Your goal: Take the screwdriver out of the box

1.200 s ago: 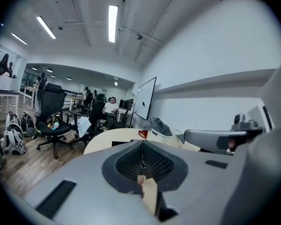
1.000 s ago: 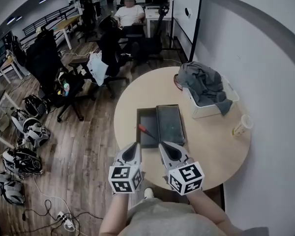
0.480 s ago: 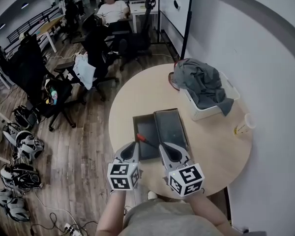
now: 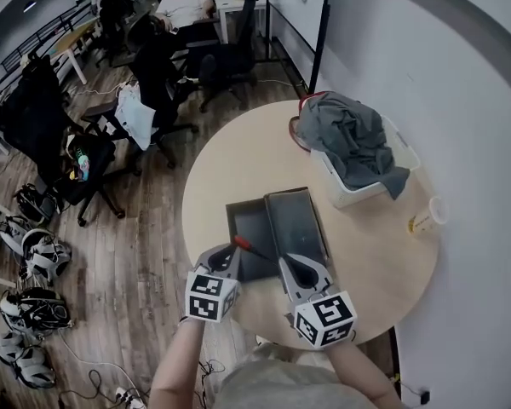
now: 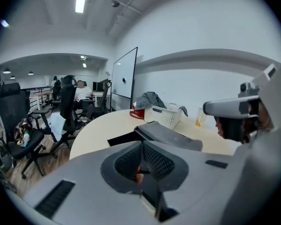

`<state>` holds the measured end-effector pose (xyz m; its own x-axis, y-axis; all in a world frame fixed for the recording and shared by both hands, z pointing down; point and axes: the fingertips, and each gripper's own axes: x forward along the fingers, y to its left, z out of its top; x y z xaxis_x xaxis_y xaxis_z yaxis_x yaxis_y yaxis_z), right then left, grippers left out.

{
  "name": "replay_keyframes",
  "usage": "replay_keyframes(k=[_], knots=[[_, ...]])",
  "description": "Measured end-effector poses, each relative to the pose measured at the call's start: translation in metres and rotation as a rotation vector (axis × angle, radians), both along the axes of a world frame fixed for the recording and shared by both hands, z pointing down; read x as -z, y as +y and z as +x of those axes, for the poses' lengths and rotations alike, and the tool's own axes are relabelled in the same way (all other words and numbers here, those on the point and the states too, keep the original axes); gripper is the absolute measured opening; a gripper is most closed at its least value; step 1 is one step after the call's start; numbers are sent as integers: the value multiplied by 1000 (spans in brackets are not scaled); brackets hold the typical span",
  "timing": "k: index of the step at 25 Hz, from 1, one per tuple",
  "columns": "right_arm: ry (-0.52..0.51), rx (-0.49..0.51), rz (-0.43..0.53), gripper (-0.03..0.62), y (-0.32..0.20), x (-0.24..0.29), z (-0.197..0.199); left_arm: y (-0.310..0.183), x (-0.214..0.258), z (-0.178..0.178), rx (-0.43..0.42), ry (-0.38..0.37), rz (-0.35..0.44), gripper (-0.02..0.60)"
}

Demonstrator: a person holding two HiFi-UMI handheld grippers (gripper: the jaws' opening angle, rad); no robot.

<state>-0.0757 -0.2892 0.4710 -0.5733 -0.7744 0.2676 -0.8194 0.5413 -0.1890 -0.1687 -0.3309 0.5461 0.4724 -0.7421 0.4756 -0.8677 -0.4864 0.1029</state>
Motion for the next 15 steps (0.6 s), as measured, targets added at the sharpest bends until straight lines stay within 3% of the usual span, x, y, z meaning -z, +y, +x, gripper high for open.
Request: replay_keyframes(k=[5, 9, 12, 15], knots=[[2, 16, -21, 0, -11, -9, -1, -7, -37, 17, -267, -190, -57, 8], [3, 14, -42, 0, -16, -18, 0, -3, -73, 27, -587, -460, -95, 159], [1, 9, -56, 0, -17, -22, 0, -6, -98, 25, -790, -655, -107, 189], [3, 7, -68, 0, -17, -24, 0, -7, -117, 24, -968, -774, -130, 192]])
